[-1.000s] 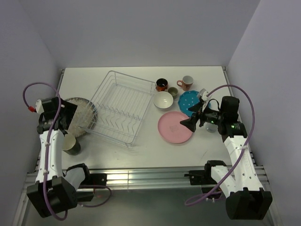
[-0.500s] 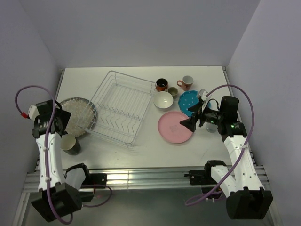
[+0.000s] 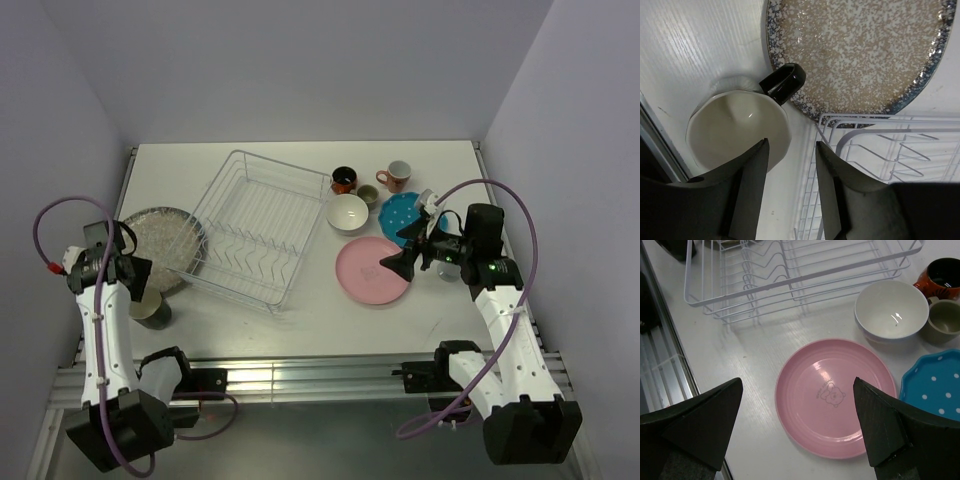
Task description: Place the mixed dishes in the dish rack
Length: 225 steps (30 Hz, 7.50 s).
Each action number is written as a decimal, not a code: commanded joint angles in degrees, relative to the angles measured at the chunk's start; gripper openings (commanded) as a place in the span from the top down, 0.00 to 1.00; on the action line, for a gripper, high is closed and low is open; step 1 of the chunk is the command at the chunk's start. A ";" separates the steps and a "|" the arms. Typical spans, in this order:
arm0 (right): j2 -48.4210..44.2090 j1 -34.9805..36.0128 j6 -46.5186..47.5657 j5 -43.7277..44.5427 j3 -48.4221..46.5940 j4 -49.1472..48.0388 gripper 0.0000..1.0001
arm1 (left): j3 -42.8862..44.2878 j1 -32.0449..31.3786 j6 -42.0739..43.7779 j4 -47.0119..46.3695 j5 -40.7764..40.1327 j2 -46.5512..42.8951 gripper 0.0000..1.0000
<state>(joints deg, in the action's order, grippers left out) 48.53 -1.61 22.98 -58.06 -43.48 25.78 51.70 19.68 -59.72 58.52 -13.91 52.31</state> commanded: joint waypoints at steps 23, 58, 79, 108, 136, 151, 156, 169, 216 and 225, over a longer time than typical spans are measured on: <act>0.25 1.34 -0.92 0.67 0.42 -1.96 0.01 | -8.37 0.18 0.84 -6.49 -0.76 3.33 0.89; 1.12 3.01 -5.65 -3.18 1.47 -7.82 0.01 | 19.40 -23.86 15.36 -61.82 57.58 11.92 1.00; 7.36 3.54 -76.85 -3.45 6.48 -76.89 0.00 | 6.66 -50.44 -18.23 -123.11 53.20 31.18 1.00; 17.12 15.23 -62.10 6.29 -5.56 -60.50 0.03 | 1.21 -55.54 -14.02 -120.67 52.58 25.82 1.00; 18.62 17.95 -79.06 -6.71 -0.46 -91.79 0.17 | 2.88 -55.54 -17.18 -125.14 55.57 27.40 0.93; 17.03 17.34 -72.99 -5.40 -0.46 -82.65 0.91 | 2.97 -55.45 -5.69 -108.72 53.20 21.70 0.44; 16.59 16.11 -73.26 -5.04 -0.20 -82.64 0.93 | 3.05 -55.28 -0.31 -98.46 50.66 18.79 0.40; 12.73 13.74 -59.48 -4.52 1.57 -67.20 0.94 | 5.69 -52.55 21.01 -66.74 39.51 8.25 0.30; 77.32 41.60 15.94 47.97 -86.50 17.19 0.88 | -14.79 -59.32 54.63 -38.13 1.61 -33.07 0.21; 82.68 41.60 25.79 45.85 -89.84 27.83 0.85 | -14.96 -59.23 54.36 -37.87 1.87 -32.18 0.21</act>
<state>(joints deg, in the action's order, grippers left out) 131.02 39.94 43.62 -11.11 -129.88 50.81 36.75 -39.46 -5.28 23.24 -11.73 20.18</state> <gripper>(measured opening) 0.857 0.790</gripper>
